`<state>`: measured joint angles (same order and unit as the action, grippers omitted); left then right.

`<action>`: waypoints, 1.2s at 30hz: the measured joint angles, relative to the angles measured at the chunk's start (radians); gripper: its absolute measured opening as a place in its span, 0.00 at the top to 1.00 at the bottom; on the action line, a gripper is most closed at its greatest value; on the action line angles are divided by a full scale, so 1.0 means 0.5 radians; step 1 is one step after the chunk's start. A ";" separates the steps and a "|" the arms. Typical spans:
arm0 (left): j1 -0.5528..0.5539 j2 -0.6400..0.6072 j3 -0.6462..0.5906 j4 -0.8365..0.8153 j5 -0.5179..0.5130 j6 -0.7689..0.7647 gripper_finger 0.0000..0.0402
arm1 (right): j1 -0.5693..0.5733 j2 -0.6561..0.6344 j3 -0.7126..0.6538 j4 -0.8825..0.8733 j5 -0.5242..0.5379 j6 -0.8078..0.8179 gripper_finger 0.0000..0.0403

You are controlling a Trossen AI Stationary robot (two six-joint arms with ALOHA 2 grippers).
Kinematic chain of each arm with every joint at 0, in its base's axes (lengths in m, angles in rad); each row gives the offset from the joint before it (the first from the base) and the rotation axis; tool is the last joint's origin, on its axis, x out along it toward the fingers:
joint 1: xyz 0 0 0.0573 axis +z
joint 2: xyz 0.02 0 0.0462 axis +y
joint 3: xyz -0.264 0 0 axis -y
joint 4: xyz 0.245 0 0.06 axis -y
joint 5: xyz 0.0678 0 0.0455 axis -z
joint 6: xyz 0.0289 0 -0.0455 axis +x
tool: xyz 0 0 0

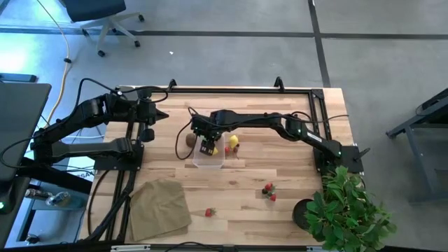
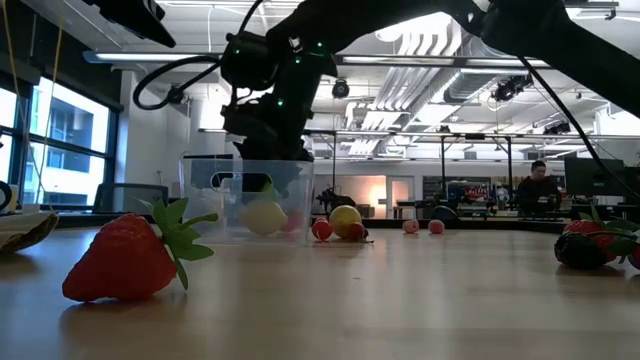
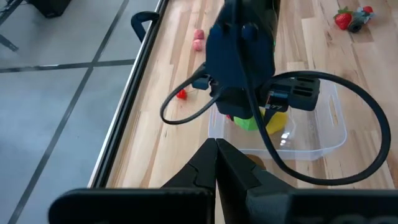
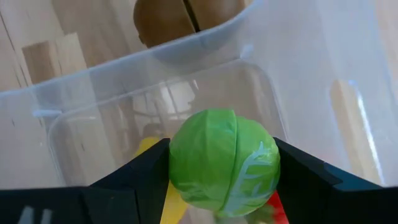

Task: Pick and placing Produce into tupperware
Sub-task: Put the cabbage into the transparent bin, then put the peach into the transparent bin

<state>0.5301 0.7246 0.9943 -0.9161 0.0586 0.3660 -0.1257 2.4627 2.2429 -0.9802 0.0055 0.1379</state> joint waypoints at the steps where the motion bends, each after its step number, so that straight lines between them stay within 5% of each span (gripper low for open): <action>1: 0.000 -0.001 0.000 -0.001 0.001 0.000 1.00 | 0.002 0.000 0.000 0.008 0.000 -0.003 0.43; 36: 0.000 0.000 0.000 -0.001 0.001 0.000 1.00 | 0.001 -0.002 0.000 0.025 -0.026 0.039 0.27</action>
<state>0.5298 0.7245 0.9945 -0.9165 0.0589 0.3660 -0.1253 2.4615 2.2429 -0.9676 -0.0076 0.1574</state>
